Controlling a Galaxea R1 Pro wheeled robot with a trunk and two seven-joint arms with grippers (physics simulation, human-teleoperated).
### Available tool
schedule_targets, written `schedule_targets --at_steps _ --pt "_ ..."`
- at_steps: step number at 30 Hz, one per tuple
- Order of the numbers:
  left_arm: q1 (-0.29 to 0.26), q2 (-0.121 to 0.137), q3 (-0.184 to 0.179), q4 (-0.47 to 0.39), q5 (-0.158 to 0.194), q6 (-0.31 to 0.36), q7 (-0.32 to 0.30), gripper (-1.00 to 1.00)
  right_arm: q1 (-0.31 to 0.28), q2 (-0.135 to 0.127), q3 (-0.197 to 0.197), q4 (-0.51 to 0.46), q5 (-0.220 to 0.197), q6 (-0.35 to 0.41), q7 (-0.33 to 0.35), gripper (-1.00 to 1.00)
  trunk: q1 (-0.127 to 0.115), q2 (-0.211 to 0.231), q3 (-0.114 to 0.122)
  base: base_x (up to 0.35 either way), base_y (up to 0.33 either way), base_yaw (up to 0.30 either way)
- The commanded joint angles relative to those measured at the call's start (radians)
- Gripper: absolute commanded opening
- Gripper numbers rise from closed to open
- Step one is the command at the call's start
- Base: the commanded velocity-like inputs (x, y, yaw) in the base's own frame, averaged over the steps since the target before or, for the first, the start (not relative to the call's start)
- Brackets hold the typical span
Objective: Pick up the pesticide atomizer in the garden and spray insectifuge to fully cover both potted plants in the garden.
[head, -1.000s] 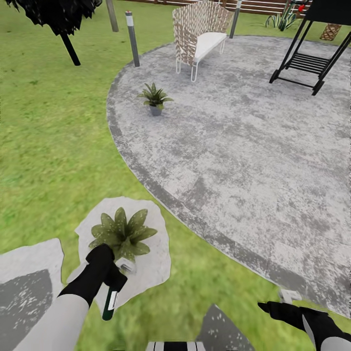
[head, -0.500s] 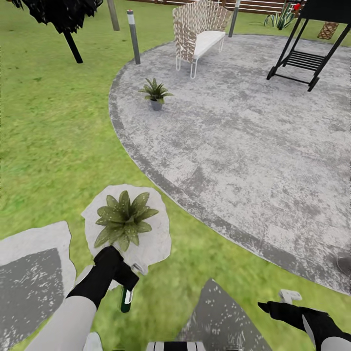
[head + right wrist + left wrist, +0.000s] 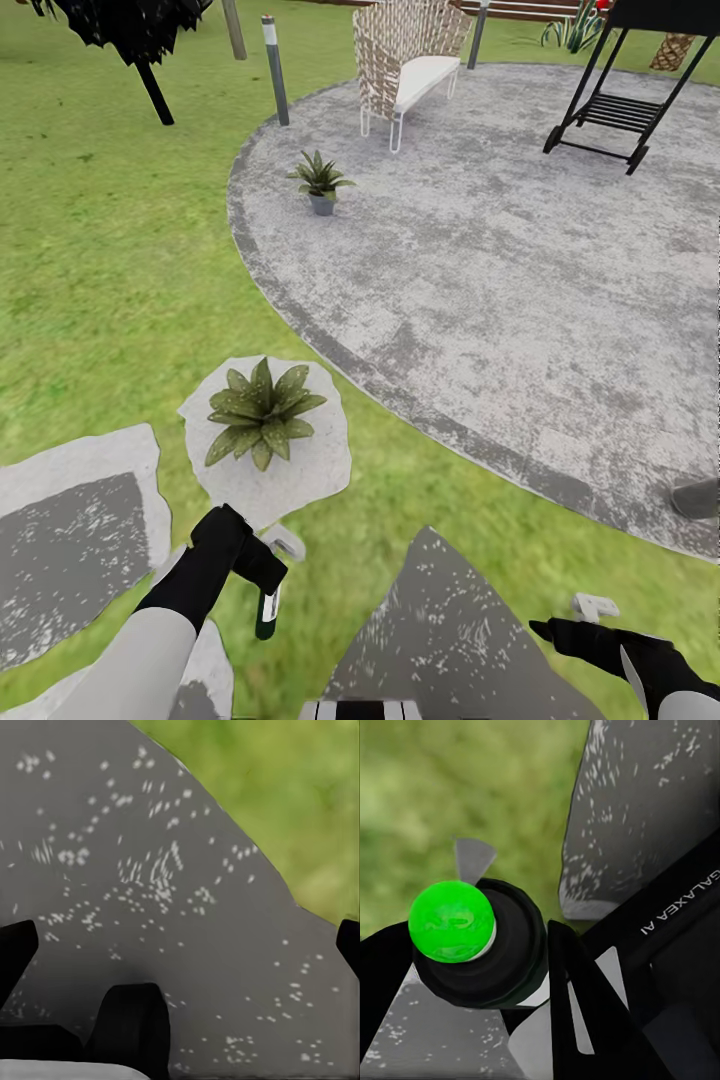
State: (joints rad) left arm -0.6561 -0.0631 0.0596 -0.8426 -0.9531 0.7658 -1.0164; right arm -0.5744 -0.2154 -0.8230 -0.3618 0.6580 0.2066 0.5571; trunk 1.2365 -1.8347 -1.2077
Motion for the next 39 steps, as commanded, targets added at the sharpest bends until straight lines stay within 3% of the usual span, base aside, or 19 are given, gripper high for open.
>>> schedule_targets --at_steps 1,13,28,39 --pt "0.000 -0.001 0.005 -0.001 -0.007 0.006 -0.008 -1.00 -0.001 0.001 -0.008 -0.002 0.006 0.005 0.007 1.00 -0.001 0.000 -0.001 -0.282 0.000 0.000" --pt "0.000 -0.006 0.003 -0.004 0.001 0.005 -0.007 -1.00 -0.001 0.002 -0.008 -0.002 0.005 0.005 0.009 1.00 -0.001 0.000 0.009 -0.062 0.000 0.000" --pt "0.000 -0.005 0.002 -0.006 0.105 0.004 -0.010 -1.00 -0.001 0.002 -0.008 -0.003 0.003 0.005 0.008 1.00 -0.001 0.000 0.033 0.000 0.000 0.000" --pt "0.000 -0.003 0.005 -0.006 0.111 0.005 -0.010 -1.00 -0.001 0.001 -0.008 -0.003 0.003 0.005 0.009 1.00 -0.035 0.063 0.078 0.000 0.000 0.000"
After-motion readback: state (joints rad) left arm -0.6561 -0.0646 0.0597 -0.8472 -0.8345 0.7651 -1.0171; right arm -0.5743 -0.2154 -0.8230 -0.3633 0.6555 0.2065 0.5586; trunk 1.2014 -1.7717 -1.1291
